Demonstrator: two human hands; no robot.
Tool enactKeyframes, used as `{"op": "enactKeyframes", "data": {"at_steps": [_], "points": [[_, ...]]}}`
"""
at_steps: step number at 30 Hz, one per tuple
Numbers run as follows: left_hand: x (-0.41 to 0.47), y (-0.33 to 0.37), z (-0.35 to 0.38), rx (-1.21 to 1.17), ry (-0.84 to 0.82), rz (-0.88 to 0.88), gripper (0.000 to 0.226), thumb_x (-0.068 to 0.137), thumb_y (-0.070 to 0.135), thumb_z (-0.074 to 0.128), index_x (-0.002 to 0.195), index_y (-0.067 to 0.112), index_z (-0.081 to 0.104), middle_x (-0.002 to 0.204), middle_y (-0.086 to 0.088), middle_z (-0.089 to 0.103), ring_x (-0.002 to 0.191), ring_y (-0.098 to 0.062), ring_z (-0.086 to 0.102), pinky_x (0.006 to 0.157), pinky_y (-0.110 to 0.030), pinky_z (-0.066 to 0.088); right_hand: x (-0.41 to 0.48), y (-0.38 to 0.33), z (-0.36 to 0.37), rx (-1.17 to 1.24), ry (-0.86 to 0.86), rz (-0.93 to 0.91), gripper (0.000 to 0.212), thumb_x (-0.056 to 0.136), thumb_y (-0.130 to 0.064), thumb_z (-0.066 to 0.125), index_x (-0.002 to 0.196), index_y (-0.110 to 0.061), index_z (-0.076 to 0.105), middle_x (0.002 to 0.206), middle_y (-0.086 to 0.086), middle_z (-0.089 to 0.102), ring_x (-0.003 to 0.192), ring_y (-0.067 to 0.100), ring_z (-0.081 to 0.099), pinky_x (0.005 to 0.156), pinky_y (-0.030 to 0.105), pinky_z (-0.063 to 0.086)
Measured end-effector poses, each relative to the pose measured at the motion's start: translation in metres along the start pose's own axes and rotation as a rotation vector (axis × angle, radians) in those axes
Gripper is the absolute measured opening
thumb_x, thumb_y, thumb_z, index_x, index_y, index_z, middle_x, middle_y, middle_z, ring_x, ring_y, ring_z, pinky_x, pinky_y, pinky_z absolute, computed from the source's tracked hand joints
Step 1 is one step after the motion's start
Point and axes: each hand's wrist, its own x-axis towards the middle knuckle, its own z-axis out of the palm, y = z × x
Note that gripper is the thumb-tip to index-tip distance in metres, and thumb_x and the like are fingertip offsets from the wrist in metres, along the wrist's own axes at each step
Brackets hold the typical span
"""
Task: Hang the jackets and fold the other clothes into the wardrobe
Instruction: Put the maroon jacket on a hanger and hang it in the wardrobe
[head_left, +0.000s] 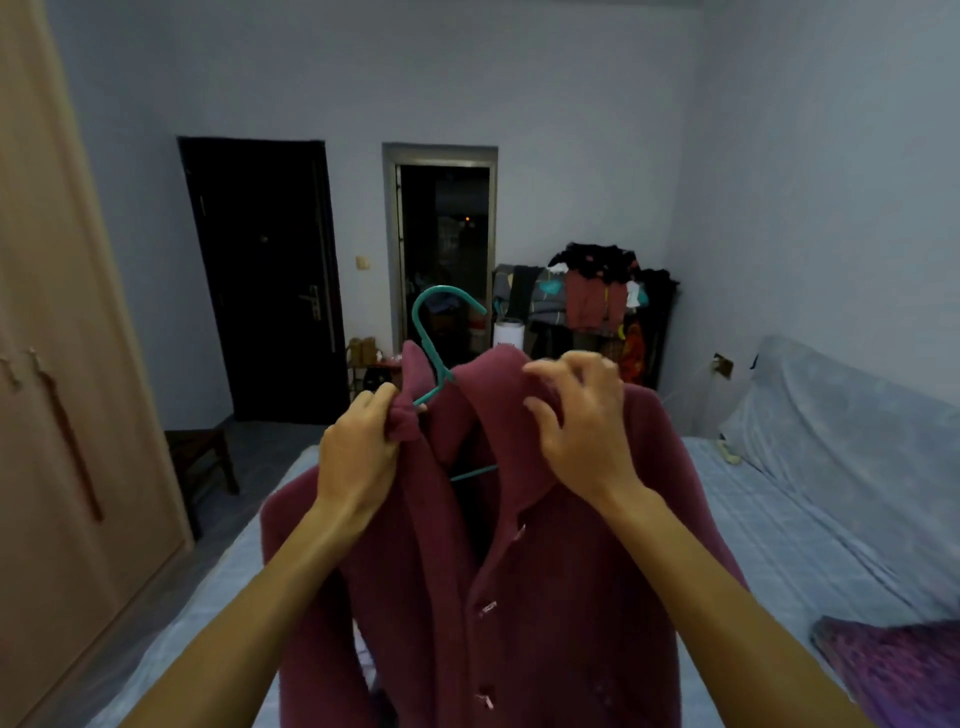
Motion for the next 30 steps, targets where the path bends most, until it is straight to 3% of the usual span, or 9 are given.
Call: {"op": "enactKeyframes", "data": {"at_steps": [3, 5, 9, 14, 18, 20, 22, 26, 30], "points": [[0.007, 0.005, -0.004, -0.036, 0.039, 0.028, 0.012, 0.09, 0.019, 0.06, 0.084, 0.013, 0.051, 0.075, -0.005, 0.053, 0.063, -0.032, 0.055, 0.054, -0.033, 0.034, 0.021, 0.018, -0.021, -0.037, -0.26, 0.128, 0.059, 0.083, -0.048, 0.064, 0.132, -0.021, 0.046, 0.117, 0.003, 0.06, 0.105, 0.021, 0.055, 0.091, 0.038, 0.043], [0.012, 0.011, -0.002, -0.021, -0.007, 0.094, 0.019, 0.091, 0.028, 0.059, 0.092, 0.01, 0.054, 0.083, -0.009, 0.056, 0.069, -0.035, 0.058, 0.057, -0.036, 0.04, 0.027, 0.022, -0.029, -0.173, -0.437, 0.092, 0.041, 0.088, -0.054, 0.053, 0.117, -0.026, 0.061, 0.098, 0.0, 0.069, 0.089, 0.021, 0.063, 0.075, 0.035, 0.047], [0.028, 0.025, 0.014, 0.092, -0.205, 0.191, 0.037, 0.095, 0.041, 0.045, 0.113, 0.009, 0.054, 0.102, -0.009, 0.054, 0.088, -0.032, 0.058, 0.069, -0.044, 0.048, 0.012, 0.028, -0.026, -0.331, -0.3, -0.009, 0.032, 0.09, -0.05, 0.05, 0.096, -0.023, 0.067, 0.073, 0.001, 0.069, 0.065, 0.026, 0.065, 0.055, 0.032, 0.044], [0.028, 0.013, 0.022, 0.112, -0.153, 0.146, 0.024, 0.099, 0.021, 0.043, 0.116, 0.011, 0.056, 0.107, -0.01, 0.059, 0.091, -0.032, 0.059, 0.07, -0.042, 0.046, -0.008, 0.045, -0.023, -0.39, -0.237, 0.134, 0.029, 0.092, -0.045, 0.051, 0.098, -0.022, 0.067, 0.069, 0.005, 0.069, 0.061, 0.03, 0.065, 0.053, 0.034, 0.046], [0.033, 0.033, 0.004, -0.389, 0.108, -0.272, 0.035, 0.1, 0.034, 0.037, 0.095, 0.01, 0.061, 0.077, -0.006, 0.064, 0.069, -0.021, 0.06, 0.067, -0.033, 0.046, -0.017, 0.057, -0.015, -0.481, -0.336, 0.329, 0.033, 0.096, -0.046, 0.044, 0.104, -0.022, 0.064, 0.087, 0.01, 0.07, 0.082, 0.034, 0.065, 0.063, 0.036, 0.043], [0.011, 0.046, 0.003, -0.515, 0.169, -0.231, 0.028, 0.1, 0.033, 0.038, 0.083, 0.018, 0.054, 0.067, 0.005, 0.056, 0.06, -0.002, 0.052, 0.062, -0.026, 0.039, -0.021, 0.06, -0.014, -0.4, -0.323, 0.423, 0.033, 0.096, -0.045, 0.044, 0.102, -0.02, 0.065, 0.089, 0.013, 0.07, 0.084, 0.037, 0.063, 0.064, 0.037, 0.04], [-0.034, 0.044, 0.014, -0.47, -0.018, -0.035, 0.024, 0.099, 0.032, 0.042, 0.082, 0.02, 0.056, 0.069, 0.008, 0.057, 0.061, -0.001, 0.052, 0.061, -0.024, 0.04, -0.022, 0.061, -0.017, -0.359, -0.203, 0.423, 0.032, 0.095, -0.042, 0.047, 0.099, -0.016, 0.065, 0.083, 0.016, 0.069, 0.078, 0.04, 0.063, 0.06, 0.037, 0.038], [-0.083, -0.002, 0.036, -0.216, -0.381, 0.104, 0.042, 0.088, 0.045, 0.045, 0.116, 0.021, 0.065, 0.111, 0.01, 0.066, 0.099, -0.005, 0.062, 0.085, -0.011, 0.044, -0.014, 0.064, -0.029, -0.376, 0.023, 0.274, 0.025, 0.091, -0.038, 0.057, 0.093, -0.015, 0.068, 0.065, 0.011, 0.066, 0.056, 0.036, 0.061, 0.049, 0.029, 0.033], [-0.036, -0.005, 0.019, -0.369, -0.027, -0.005, 0.028, 0.084, 0.019, 0.048, 0.105, 0.013, 0.066, 0.104, 0.003, 0.065, 0.094, -0.012, 0.06, 0.087, -0.013, 0.042, -0.011, 0.065, -0.032, -0.357, 0.107, 0.171, 0.022, 0.09, -0.035, 0.061, 0.1, -0.018, 0.07, 0.065, 0.004, 0.066, 0.049, 0.027, 0.06, 0.049, 0.022, 0.025]]}}
